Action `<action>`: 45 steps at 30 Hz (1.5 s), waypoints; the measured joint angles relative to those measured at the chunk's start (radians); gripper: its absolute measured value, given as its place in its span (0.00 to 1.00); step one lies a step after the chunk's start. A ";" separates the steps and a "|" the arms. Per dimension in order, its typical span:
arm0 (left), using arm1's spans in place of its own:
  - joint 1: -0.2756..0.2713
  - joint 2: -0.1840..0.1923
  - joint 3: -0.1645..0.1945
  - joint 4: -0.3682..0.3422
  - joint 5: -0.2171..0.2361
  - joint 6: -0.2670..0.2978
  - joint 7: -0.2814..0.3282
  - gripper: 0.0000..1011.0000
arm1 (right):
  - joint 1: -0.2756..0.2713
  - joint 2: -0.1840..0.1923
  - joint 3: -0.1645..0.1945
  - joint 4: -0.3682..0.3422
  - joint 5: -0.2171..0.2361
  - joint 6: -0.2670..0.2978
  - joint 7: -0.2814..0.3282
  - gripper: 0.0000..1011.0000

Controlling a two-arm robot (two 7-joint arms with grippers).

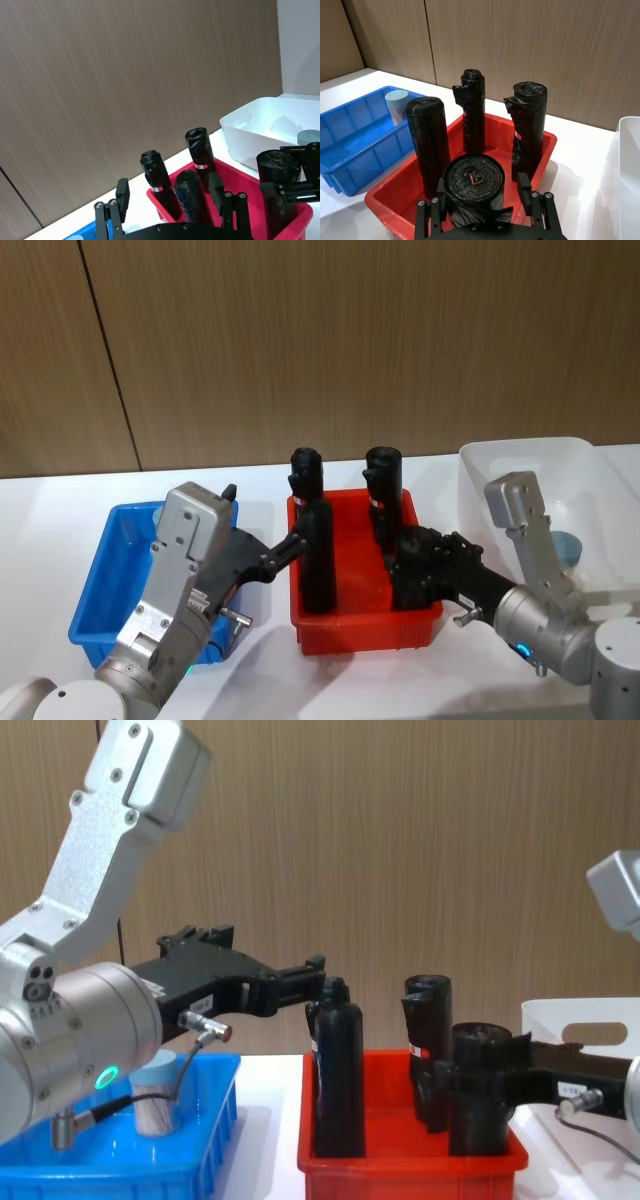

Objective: Pick the cotton swabs from the blue box and place them into the white box.

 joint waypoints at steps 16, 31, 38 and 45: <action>0.000 0.000 0.000 0.000 0.000 0.000 0.000 0.99 | 0.020 -0.011 -0.005 0.016 0.019 -0.003 0.012 0.52; 0.000 0.000 0.000 0.000 0.000 0.000 0.000 0.99 | 0.011 0.003 0.008 -0.090 0.048 -0.006 -0.003 0.51; 0.000 0.000 0.000 0.000 0.000 0.000 0.000 0.99 | 0.013 0.021 0.031 -0.162 0.067 -0.010 -0.022 0.51; 0.000 0.000 0.000 0.000 0.000 0.000 0.000 0.99 | 0.027 0.043 0.061 -0.204 0.080 -0.015 -0.057 0.51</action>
